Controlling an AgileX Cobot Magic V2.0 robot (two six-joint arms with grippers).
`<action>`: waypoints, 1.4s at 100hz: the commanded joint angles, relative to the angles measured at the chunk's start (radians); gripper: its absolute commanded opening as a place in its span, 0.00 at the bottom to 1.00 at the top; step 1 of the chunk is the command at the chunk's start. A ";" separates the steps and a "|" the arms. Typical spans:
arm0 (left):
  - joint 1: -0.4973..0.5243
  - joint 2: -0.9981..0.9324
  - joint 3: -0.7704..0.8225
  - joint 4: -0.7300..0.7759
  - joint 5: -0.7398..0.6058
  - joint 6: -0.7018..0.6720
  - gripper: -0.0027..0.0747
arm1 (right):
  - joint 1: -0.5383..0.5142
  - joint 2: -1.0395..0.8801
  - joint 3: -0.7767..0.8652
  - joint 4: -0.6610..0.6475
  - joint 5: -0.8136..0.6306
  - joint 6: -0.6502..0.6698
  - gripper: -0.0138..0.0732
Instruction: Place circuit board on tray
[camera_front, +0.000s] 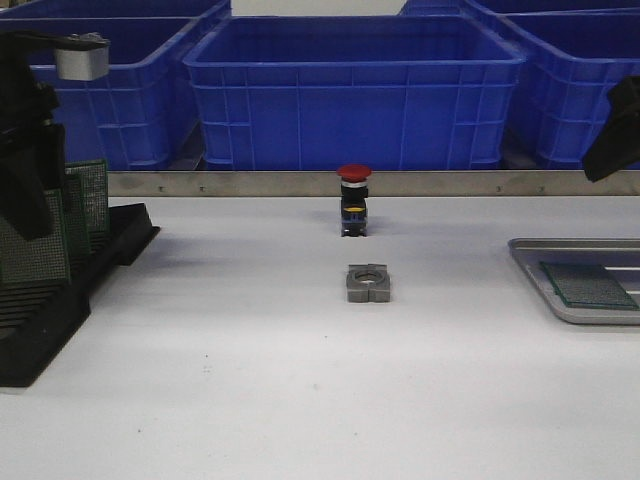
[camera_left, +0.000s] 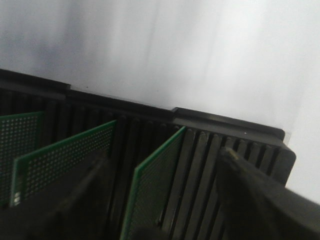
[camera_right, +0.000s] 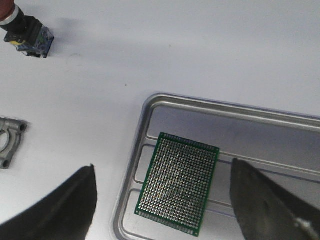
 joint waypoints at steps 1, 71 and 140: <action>0.003 -0.049 -0.024 -0.024 0.057 -0.010 0.33 | -0.005 -0.043 -0.027 0.024 -0.025 -0.006 0.81; -0.002 -0.160 -0.052 -0.107 0.057 -0.010 0.01 | 0.001 -0.048 -0.027 0.023 0.055 -0.089 0.81; -0.295 -0.229 -0.054 -0.435 0.048 0.083 0.01 | 0.314 -0.098 -0.049 0.171 0.319 -0.630 0.81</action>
